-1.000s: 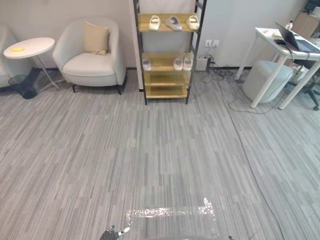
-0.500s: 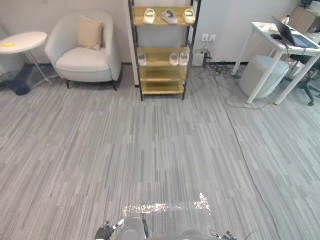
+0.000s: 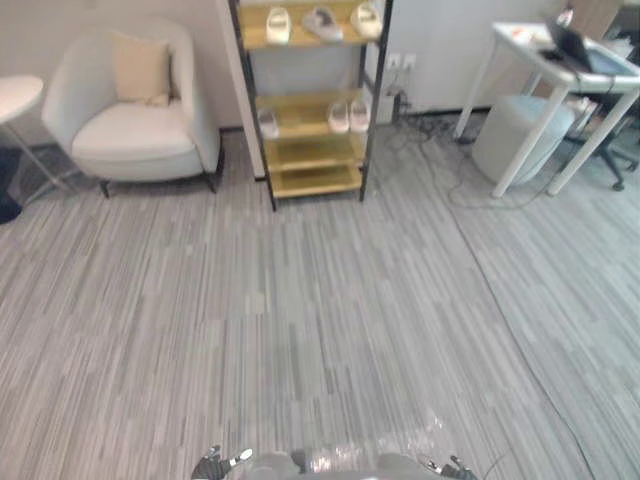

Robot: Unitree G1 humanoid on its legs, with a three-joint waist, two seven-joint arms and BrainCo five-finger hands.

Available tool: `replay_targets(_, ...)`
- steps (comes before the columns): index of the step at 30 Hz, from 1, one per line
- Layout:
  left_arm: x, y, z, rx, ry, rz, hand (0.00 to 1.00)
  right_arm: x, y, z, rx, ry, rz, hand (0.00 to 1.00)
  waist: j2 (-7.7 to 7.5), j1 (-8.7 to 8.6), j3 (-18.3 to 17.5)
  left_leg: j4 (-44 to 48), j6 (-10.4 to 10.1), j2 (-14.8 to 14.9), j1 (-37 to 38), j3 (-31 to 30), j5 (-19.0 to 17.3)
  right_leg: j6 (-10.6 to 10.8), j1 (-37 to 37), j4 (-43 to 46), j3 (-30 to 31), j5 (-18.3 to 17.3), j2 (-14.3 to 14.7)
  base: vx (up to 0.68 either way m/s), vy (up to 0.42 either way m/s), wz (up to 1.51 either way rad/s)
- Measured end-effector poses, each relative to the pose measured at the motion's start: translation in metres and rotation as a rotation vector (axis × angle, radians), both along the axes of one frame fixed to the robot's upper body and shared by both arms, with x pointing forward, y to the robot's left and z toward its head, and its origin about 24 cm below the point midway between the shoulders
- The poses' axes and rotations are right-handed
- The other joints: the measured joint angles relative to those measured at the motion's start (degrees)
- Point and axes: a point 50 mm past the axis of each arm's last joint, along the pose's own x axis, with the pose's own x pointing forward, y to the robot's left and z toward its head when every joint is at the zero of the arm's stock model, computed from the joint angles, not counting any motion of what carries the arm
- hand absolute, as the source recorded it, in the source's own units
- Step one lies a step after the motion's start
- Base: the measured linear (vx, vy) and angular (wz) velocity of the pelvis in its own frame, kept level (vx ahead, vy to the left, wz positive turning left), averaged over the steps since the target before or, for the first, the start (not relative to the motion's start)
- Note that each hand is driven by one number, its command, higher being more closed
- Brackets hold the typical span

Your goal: Organize the slippers on the shoe rack

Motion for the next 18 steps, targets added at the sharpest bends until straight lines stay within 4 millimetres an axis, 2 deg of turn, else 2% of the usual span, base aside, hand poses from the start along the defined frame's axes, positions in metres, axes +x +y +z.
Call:
replay_targets(1, 0.001, -0.001, 0.0, -0.001, -0.002, -0.005, 0.0, 0.001, -0.002, 0.001, -0.005, -0.003, 0.002, 0.0, 0.15, -0.26, 0.1, 0.0, -0.3, 0.6, 0.1, -0.1, -0.2, -0.6, -0.8, -2.4, -0.3, 0.7, 0.6, 0.39, -0.101, 0.03)
replay_targets(2, 0.006, -0.002, 0.001, -0.002, -0.012, -0.012, 0.0, 0.004, -0.003, 0.001, -0.009, -0.01, 0.007, 0.0, 0.53, -0.6, 0.2, 0.1, -1.1, 1.8, 0.6, -0.2, -0.7, -1.5, -2.1, -7.5, -0.3, 3.4, 1.9, 0.4, -0.173, 0.06)
replay_targets(3, 0.006, -0.001, 0.001, 0.001, -0.011, -0.015, 0.0, 0.004, -0.003, 0.001, -0.009, -0.009, 0.012, 0.0, 0.37, -0.74, 0.3, 0.1, -3.0, 3.0, 2.2, -0.9, -2.0, -1.7, -3.1, -18.2, 1.0, 11.7, 3.2, 0.34, -0.151, 0.09)
replay_targets(5, 0.006, 0.001, 0.001, 0.006, -0.007, -0.012, 0.0, -0.001, 0.0, 0.0, -0.001, 0.001, 0.005, 0.0, -0.3, -1.04, 0.4, 0.0, -4.1, 2.7, 3.6, -2.6, -3.0, -1.7, -1.9, -21.3, 1.9, 21.3, 2.9, 0.34, -0.201, 0.21)
replay_targets(6, 0.008, -0.009, -0.001, -0.022, -0.015, -0.006, 0.0, 0.003, -0.007, 0.002, -0.02, -0.008, 0.011, 0.0, 1.56, -1.18, 0.5, 0.4, -4.3, 4.8, 4.7, -4.5, -3.4, -2.7, -0.6, -20.5, 0.9, 19.3, 4.5, 0.37, -0.25, 0.2)
replay_targets(7, 0.009, -0.012, -0.001, -0.029, -0.018, -0.003, 0.0, 0.004, -0.009, 0.003, -0.025, -0.011, 0.012, 0.0, 1.88, -1.1, 0.5, 0.8, -4.3, 5.1, 4.7, -5.1, -3.4, -2.6, -0.5, -20.4, 0.7, 18.3, 5.0, 0.34, -0.244, 0.26)
replay_targets(8, 0.013, -0.019, -0.001, -0.047, -0.037, 0.002, 0.0, 0.006, -0.014, 0.004, -0.037, -0.015, 0.011, 0.0, 3.94, -1.2, 0.4, 2.9, -4.5, 6.4, 4.0, -6.5, -3.3, -3.2, 0.7, -20.5, -1.1, 16.9, 5.5, 0.3, -0.258, 0.47)
replay_targets(10, 0.017, -0.019, 0.0, -0.052, -0.059, 0.034, 0.0, 0.003, -0.014, 0.004, -0.037, -0.011, 0.004, 0.0, 3.7, -1.56, 1.1, 11.9, -4.5, 7.6, 0.8, -7.8, -3.2, -3.9, 2.9, -20.6, -2.6, 15.1, 5.6, 0.25, -0.263, 0.54)
replay_targets(11, 0.022, -0.018, 0.002, -0.054, -0.084, 0.062, 0.0, 0.001, -0.014, 0.004, -0.038, -0.008, 0.004, 0.0, 3.61, -1.56, 1.1, 21.6, -5.2, 8.6, -3.1, -8.4, -2.8, -4.2, 4.8, -20.7, -3.7, 13.9, 5.6, 0.27, -0.273, 0.41)
replay_targets(12, 0.025, -0.017, 0.005, -0.06, -0.121, 0.105, 0.0, 0.0, -0.014, 0.004, -0.043, -0.008, 0.007, 0.0, 3.62, -0.91, 1.6, 36.9, -4.6, 11.9, -9.1, -7.5, -1.1, -5.3, 8.4, -20.9, -4.5, 11.8, 6.3, 0.23, -0.213, 0.35)
replay_targets(14, 0.03, -0.017, 0.008, -0.058, -0.154, 0.11, 0.0, 0.002, -0.013, 0.005, -0.044, -0.021, 0.003, 0.0, 3.26, -0.29, 1.9, 44.9, -4.3, 14.4, -12.7, -3.8, -1.9, -5.4, 12.8, -22.6, -4.7, 10.4, 7.0, 0.23, -0.151, 0.09)
replay_targets(15, 0.03, -0.018, 0.009, -0.06, -0.162, 0.109, 0.0, 0.003, -0.012, 0.005, -0.04, -0.033, -0.002, 0.0, 3.0, -0.17, 1.9, 44.2, -3.2, 14.5, -14.6, -1.2, -2.6, -5.1, 14.8, -24.2, -4.5, 10.2, 6.9, 0.29, -0.117, -0.06)
replay_targets(17, 0.034, -0.024, 0.01, -0.074, -0.179, 0.104, 0.0, 0.006, -0.012, 0.006, -0.039, -0.04, -0.003, 0.0, 2.97, -0.09, 1.9, 39.7, -3.2, 13.5, -16.5, 1.1, -3.4, -5.0, 15.9, -25.7, -3.7, 10.2, 6.7, 0.2, 0.002, -0.19)
replay_targets(18, 0.041, -0.033, 0.011, -0.095, -0.199, 0.086, 0.0, 0.007, -0.011, 0.006, -0.038, -0.043, -0.003, 0.0, 2.93, 0.03, 2.0, 28.4, -2.9, 10.4, -17.8, 1.7, -3.3, -4.8, 16.7, -27.3, -2.8, 10.1, 6.1, 0.15, 0.047, -0.25)
